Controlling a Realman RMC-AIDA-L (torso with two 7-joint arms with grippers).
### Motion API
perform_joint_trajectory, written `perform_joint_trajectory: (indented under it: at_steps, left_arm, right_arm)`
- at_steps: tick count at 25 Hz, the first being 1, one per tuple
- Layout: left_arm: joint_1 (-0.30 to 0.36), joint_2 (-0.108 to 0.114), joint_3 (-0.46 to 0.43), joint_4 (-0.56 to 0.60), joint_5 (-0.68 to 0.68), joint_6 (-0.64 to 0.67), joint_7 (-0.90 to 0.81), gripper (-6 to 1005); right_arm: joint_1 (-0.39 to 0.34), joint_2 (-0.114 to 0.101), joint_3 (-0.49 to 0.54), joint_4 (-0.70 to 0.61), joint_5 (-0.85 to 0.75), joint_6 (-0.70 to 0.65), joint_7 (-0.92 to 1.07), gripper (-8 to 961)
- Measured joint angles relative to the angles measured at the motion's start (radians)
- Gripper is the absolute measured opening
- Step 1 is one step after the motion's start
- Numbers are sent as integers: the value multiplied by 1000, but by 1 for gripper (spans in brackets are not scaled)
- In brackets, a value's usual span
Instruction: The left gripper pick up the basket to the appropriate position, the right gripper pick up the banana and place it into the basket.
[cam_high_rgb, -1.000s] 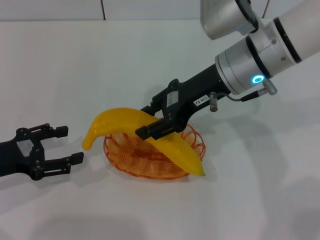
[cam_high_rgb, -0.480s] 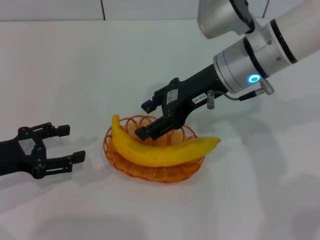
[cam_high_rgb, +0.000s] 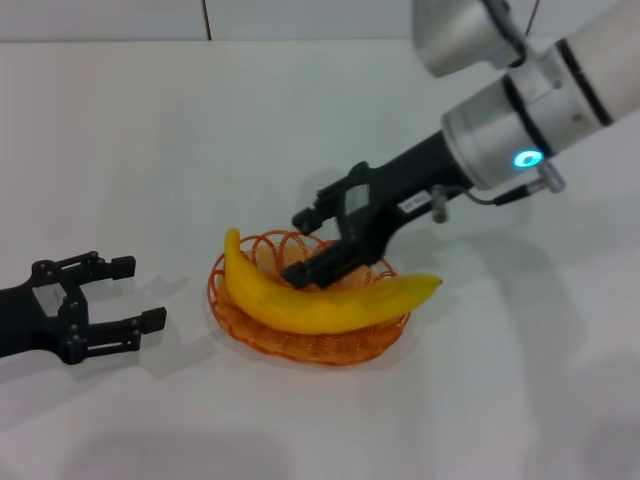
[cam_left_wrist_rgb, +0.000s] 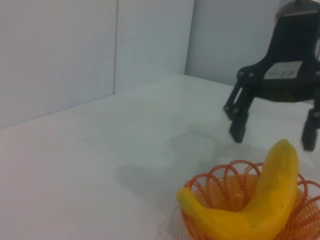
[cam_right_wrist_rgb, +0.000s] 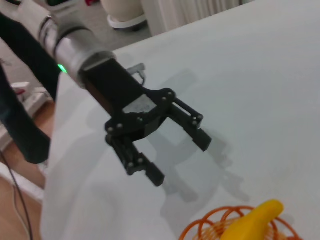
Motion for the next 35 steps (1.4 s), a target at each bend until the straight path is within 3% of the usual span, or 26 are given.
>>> perform_joint_trajectory:
  at_steps: [9,15,17,24,30,35]
  left_arm:
    - [12,0,-1,2,-3,0,11,830]
    - [12,0,-2,1,0,0,16,831]
    - [12,0,-2,0,0,0,16,831]
    - [17,0,-2,4,0,0,18,830]
    - [20,1,-2,5,23,16,28,830]
    - [33,1,-2,5,35,25,71,830]
  right_arm:
    - [-219,-11,319,-193,-2,-223,-100,764]
    - [-332,-14,484,-151,-2,-301,-419,764]
    - [-354,-24,512,-101,-4,-301,-501,765]
    - [-358,-99,532,164,-15,-297,-741,767]
    - [-378,-95,534,205,-94,-226,-876,828]
    - [-388,-81,551,210,-101,-202,-898,824]
